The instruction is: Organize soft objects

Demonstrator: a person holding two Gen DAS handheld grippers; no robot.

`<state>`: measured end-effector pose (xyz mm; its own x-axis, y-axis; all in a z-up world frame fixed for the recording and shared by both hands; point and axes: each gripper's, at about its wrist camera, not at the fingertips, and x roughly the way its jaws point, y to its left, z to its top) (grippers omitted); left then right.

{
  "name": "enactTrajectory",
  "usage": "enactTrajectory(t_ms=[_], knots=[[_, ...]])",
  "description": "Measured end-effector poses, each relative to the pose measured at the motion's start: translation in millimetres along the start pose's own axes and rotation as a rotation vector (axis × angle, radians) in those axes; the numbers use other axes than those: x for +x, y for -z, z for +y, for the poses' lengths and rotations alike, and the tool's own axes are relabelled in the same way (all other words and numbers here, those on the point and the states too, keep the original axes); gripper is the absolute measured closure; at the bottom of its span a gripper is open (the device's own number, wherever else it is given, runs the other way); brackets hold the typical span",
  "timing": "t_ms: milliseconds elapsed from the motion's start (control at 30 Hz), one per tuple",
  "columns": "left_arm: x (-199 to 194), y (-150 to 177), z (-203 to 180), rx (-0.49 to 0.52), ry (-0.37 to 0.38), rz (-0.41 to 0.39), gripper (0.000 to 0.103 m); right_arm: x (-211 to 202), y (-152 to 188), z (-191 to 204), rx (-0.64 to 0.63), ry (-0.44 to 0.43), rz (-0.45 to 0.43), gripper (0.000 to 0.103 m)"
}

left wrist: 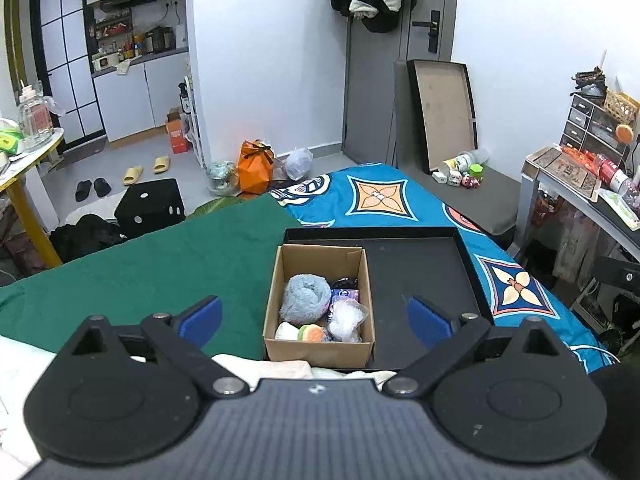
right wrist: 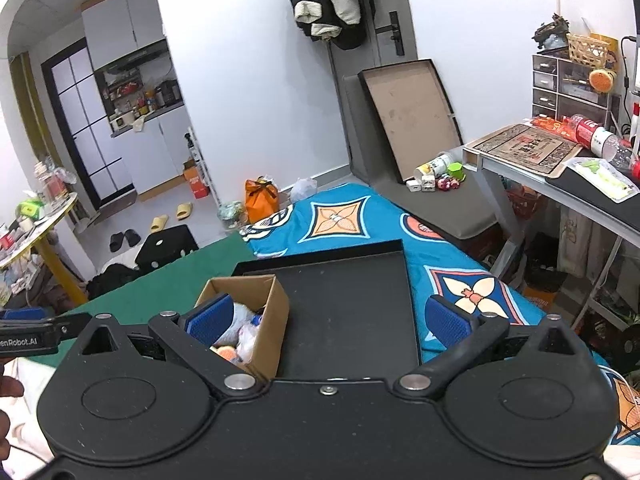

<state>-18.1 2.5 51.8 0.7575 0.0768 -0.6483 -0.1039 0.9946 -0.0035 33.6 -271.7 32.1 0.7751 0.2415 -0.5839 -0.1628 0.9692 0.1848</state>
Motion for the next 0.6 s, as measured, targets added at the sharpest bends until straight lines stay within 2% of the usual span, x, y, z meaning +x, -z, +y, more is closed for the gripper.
enactTrajectory(t_ms=[600], knots=[[-27.9, 40.9, 6.9, 0.003, -0.004, -0.011, 0.002, -22.6, 36.8, 18.6, -0.025, -0.044, 0.045, 0.0]])
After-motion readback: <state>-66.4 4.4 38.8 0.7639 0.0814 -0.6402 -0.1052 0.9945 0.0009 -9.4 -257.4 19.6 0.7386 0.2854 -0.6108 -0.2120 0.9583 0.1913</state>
